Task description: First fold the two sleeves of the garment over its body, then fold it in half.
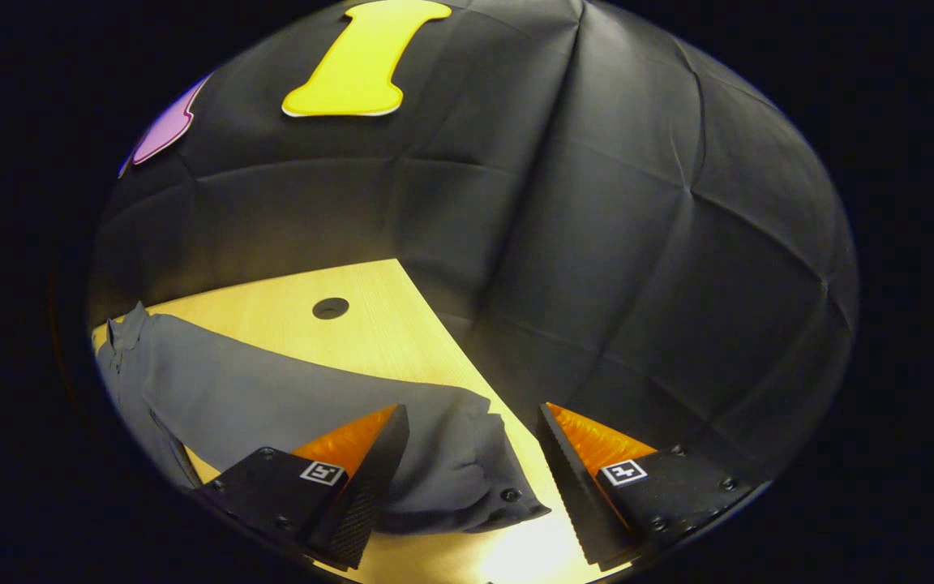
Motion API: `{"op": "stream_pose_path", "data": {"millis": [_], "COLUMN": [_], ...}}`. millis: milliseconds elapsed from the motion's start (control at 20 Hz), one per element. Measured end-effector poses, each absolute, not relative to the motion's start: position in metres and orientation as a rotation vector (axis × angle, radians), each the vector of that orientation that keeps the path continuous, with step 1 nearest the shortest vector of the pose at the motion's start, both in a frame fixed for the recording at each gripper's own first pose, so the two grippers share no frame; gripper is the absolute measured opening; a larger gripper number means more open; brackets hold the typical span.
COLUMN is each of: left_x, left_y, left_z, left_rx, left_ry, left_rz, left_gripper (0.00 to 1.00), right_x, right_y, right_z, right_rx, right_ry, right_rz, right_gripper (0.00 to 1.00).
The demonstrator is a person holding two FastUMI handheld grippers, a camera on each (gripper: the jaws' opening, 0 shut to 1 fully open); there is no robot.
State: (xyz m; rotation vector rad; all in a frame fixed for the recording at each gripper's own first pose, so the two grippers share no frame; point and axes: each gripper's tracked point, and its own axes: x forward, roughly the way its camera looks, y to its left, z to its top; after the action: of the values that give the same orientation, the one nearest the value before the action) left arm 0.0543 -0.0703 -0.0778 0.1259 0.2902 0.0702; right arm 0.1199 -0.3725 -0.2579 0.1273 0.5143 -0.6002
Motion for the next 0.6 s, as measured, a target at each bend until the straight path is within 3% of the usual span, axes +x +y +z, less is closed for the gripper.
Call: {"op": "stream_pose_path", "data": {"millis": [600], "left_x": [0.055], "left_y": [-0.086], "left_z": [-0.106], "left_rx": [0.097], "left_ry": [0.384], "left_rz": [0.047], "left_gripper": [0.97], "right_x": [0.143], "right_y": [-0.391], "right_z": [-0.297], "right_rx": [0.277], "right_ry": [0.7], "right_rz": [-0.524], "right_gripper": [0.97]}}
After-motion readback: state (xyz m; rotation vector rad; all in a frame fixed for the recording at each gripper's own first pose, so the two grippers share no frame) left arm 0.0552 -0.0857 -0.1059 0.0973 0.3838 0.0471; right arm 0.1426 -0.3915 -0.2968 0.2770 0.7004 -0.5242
